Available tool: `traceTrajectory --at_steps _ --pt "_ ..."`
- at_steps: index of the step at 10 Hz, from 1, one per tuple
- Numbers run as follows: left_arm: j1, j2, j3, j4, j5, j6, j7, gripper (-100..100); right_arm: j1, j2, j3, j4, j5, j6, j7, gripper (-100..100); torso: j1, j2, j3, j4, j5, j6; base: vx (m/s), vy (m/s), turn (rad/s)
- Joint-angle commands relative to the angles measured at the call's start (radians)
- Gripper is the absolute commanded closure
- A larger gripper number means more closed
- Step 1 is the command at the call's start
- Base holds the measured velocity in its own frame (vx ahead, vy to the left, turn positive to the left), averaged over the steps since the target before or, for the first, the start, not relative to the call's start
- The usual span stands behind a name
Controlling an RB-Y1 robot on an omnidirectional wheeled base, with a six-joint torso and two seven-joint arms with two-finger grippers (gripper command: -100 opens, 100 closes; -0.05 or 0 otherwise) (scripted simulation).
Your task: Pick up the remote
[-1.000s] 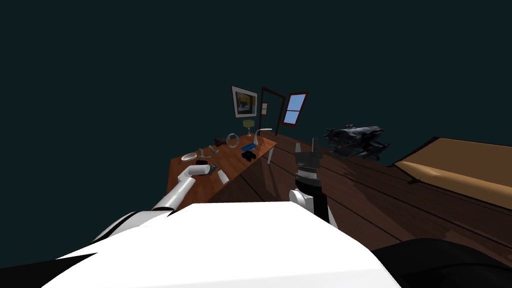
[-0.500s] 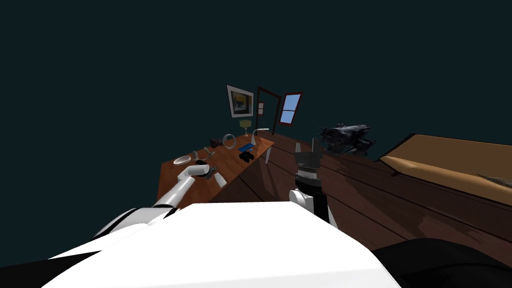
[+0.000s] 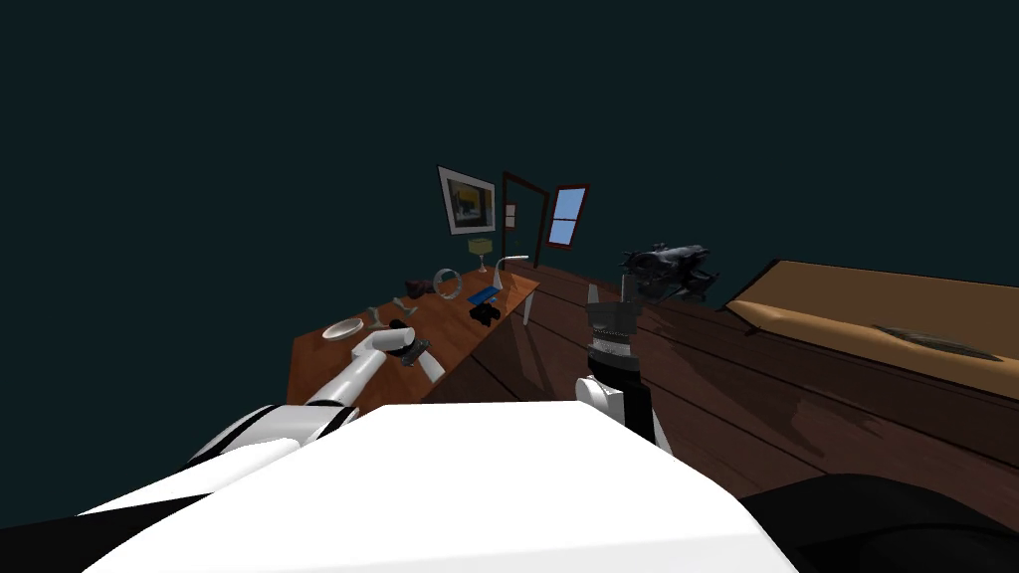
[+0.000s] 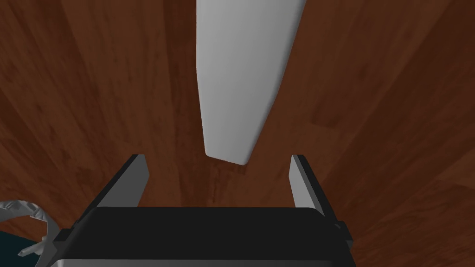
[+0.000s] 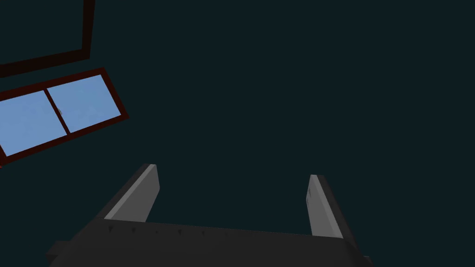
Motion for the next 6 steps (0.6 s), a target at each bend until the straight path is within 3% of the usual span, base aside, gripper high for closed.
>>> traceTrajectory --at_steps 1,5,6 --pt "-0.011 0.011 -0.008 0.043 0.022 0.042 -0.033 -100 0.000 0.000 0.000 0.000 0.000 0.000 0.000 0 0.000 0.000 0.000 0.000 0.000 0.000 0.033 0.015 -0.114" --pt "-0.025 0.026 -0.028 0.123 0.064 0.120 -0.096 -100 0.000 0.000 0.000 0.000 0.000 0.000 0.000 0 -0.001 0.000 0.000 0.000 0.000 0.000 0.040 0.013 -0.115" --pt "-0.025 0.026 -0.028 0.123 0.064 0.120 -0.096 -100 0.000 0.000 0.000 0.000 0.000 0.000 0.000 0 -0.001 0.000 0.000 0.000 0.000 0.000 0.031 0.011 -0.057"
